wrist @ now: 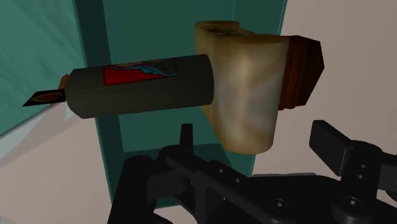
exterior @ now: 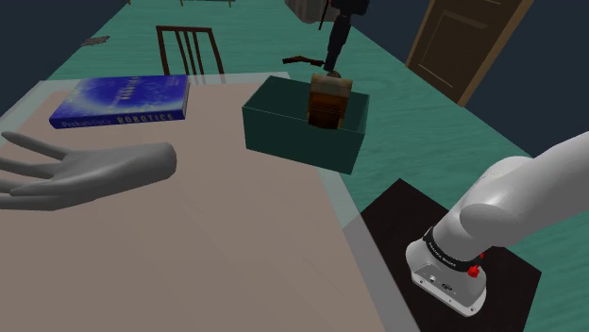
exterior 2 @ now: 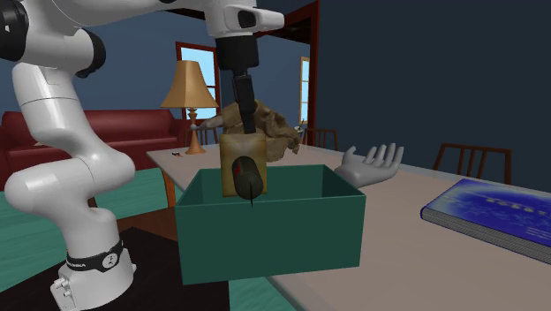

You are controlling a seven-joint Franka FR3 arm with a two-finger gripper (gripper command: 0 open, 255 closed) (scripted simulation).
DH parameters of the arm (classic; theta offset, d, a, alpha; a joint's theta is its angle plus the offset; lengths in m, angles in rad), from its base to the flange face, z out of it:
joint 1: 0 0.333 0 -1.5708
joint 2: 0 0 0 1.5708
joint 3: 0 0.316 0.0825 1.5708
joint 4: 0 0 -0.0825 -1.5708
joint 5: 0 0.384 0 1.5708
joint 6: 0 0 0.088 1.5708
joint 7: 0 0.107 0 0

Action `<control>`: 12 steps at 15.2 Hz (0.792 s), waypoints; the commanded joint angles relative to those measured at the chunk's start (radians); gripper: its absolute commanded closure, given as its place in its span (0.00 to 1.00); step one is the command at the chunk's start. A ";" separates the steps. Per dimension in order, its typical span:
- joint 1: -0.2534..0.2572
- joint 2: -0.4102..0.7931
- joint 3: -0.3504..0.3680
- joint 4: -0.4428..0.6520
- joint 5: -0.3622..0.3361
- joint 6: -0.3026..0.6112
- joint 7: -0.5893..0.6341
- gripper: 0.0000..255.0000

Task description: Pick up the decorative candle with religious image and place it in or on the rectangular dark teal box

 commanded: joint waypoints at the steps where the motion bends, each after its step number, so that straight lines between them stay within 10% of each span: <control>1: -0.002 0.008 -0.006 0.040 -0.003 -0.033 0.002 0.00; 12: -0.008 0.036 -0.021 0.161 -0.009 -0.127 0.006 0.00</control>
